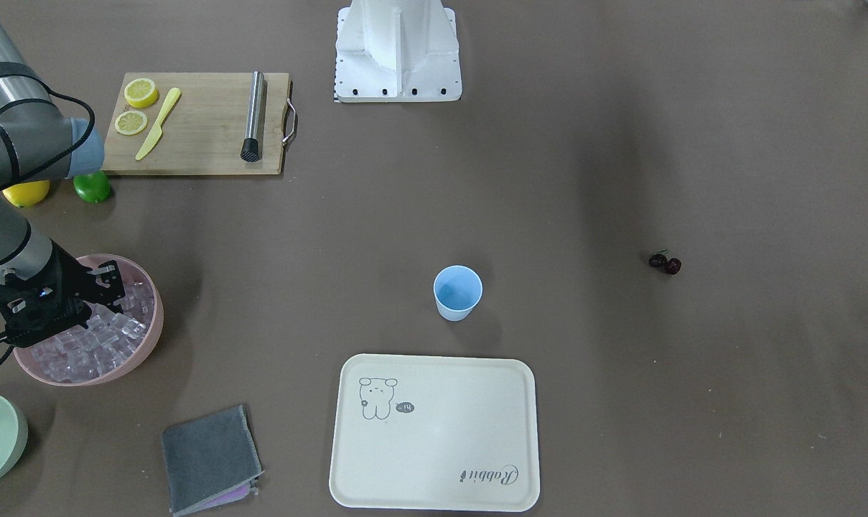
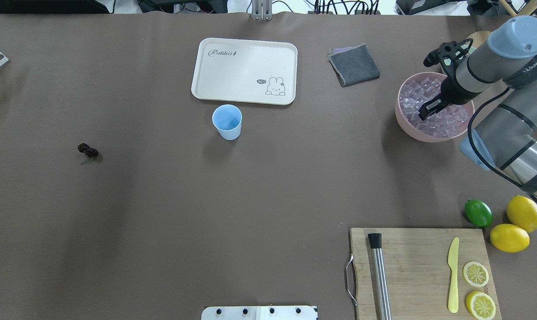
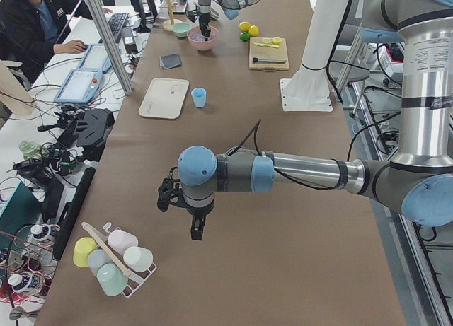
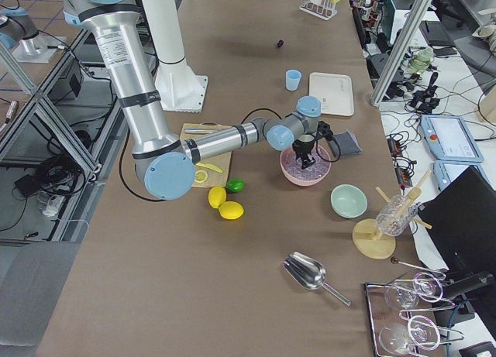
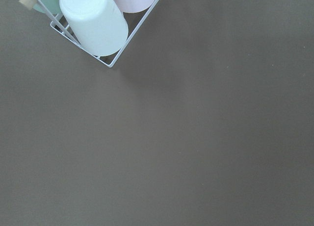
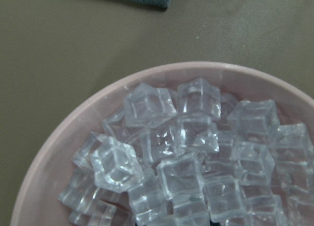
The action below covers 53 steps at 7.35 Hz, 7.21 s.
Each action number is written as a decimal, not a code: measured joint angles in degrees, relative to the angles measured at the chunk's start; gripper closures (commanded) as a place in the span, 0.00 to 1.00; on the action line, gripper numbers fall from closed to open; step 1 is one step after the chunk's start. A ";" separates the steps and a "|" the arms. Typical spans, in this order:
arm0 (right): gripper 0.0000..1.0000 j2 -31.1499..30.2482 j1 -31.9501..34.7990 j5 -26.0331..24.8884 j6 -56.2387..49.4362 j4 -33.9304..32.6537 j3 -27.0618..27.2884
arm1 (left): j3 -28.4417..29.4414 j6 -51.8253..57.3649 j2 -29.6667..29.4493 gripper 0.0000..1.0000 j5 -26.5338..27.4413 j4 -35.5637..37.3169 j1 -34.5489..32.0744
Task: Put ice and cherries in cup
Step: 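Lower the right gripper into the bowl and grasp an ice cube, then carry the ice cube with the right gripper over the light-blue cup and release, then move the right gripper back over the pink bowl of ice, then lower the right gripper into the bowl and grasp another ice cube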
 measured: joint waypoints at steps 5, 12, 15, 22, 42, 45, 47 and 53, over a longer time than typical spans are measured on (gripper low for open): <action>0.79 12.94 -0.50 0.58 9.77 -22.91 5.83 | 0.00 0.00 -0.08 0.02 0.09 0.00 -0.04; 0.79 41.02 -18.38 -10.59 59.85 -28.81 -8.42 | -0.83 0.00 0.12 0.02 0.03 0.08 -0.06; 0.79 47.77 -21.37 -13.98 72.38 -24.47 -17.44 | -0.73 0.00 0.01 0.02 0.04 0.03 -0.05; 0.03 48.86 -23.57 -16.81 72.46 -19.06 -21.07 | -0.63 -0.02 -0.56 0.02 0.11 -0.08 -0.13; 0.36 3.54 -2.64 -13.35 -1.40 -22.47 4.16 | -1.08 -0.08 -0.23 0.02 0.09 -0.18 -0.13; 0.43 1.46 -3.48 -13.31 -0.49 -22.56 6.11 | -1.19 -0.09 -0.20 0.02 0.09 -0.18 -0.13; 0.43 1.52 -4.13 -12.34 3.15 -22.57 6.87 | -1.21 -0.09 -0.22 0.02 0.09 -0.18 -0.13; 0.77 1.27 -4.93 -12.00 4.80 -22.53 6.23 | -1.24 -0.07 -0.19 0.02 0.09 -0.26 -0.13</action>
